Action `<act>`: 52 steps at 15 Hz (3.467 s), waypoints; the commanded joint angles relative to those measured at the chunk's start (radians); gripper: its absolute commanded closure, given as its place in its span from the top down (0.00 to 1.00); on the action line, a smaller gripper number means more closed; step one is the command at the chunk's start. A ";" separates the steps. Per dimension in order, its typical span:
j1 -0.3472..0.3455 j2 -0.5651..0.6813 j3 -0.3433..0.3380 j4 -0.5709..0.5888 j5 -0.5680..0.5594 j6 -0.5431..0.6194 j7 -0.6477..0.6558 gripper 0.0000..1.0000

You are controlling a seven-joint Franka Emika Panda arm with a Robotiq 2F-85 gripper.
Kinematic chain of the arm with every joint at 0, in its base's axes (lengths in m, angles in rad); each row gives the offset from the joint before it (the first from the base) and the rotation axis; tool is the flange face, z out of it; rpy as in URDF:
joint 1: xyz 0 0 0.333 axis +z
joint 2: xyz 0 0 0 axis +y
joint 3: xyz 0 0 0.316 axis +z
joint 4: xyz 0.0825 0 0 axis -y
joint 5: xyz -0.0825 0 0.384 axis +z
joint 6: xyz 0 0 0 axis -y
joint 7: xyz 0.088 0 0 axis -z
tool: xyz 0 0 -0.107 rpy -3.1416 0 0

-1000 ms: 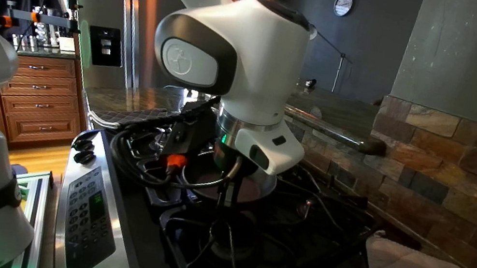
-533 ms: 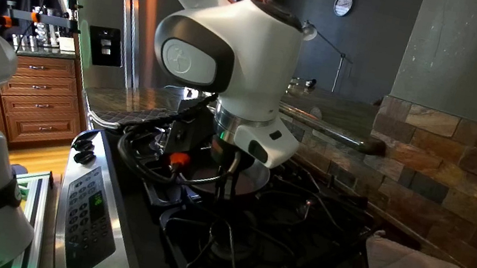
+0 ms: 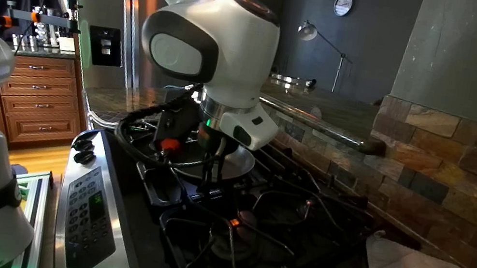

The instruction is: Move the pan on the stove

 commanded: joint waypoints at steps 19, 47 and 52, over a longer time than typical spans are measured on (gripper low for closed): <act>0.106 -0.071 0.058 -0.061 -0.005 -0.008 -0.007 0.04; 0.306 0.034 0.206 0.036 0.087 -0.139 -0.093 0.04; 0.305 0.055 0.222 0.053 0.079 -0.149 -0.108 0.04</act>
